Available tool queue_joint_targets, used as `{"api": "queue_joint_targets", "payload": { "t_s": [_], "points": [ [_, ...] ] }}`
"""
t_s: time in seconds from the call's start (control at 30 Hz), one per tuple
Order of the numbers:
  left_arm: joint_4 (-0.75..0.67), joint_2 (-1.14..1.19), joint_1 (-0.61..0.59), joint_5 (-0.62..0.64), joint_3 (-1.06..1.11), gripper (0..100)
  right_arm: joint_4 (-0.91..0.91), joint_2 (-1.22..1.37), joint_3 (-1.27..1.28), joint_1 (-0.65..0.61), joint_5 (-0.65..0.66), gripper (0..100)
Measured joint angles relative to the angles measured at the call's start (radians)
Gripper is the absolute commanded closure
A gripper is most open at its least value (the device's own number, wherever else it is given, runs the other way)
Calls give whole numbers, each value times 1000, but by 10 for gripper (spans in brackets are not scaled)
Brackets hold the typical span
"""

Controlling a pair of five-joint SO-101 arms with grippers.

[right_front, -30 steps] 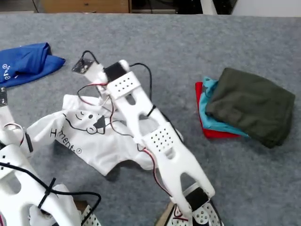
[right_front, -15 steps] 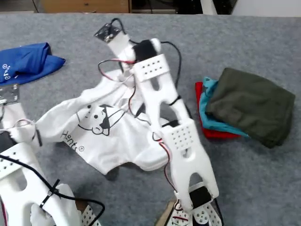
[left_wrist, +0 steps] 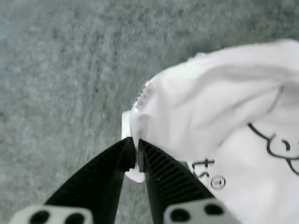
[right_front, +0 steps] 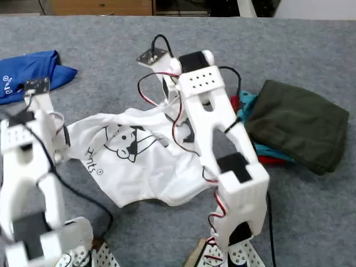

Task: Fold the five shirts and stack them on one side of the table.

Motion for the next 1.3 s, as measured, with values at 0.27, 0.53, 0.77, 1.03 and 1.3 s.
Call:
{"api": "queue_joint_targets", "payload": {
  "t_s": [0.27, 0.53, 0.77, 1.03, 1.3],
  "points": [
    [129, 413, 0, 2, -488, 788, -95, -29, 153, 0, 0, 994],
    [482, 563, -8, 49, -965, 790, -104, -29, 100, 17, 29, 994],
    [575, 497, -8, 31, -1034, 785, -51, -29, -41, 40, 43, 857],
    [575, 224, 74, -15, -733, 790, 0, -29, -183, 106, 41, 820],
    [344, 78, 284, -61, -184, 790, 69, -29, -189, 112, 41, 821]
  ]
}}
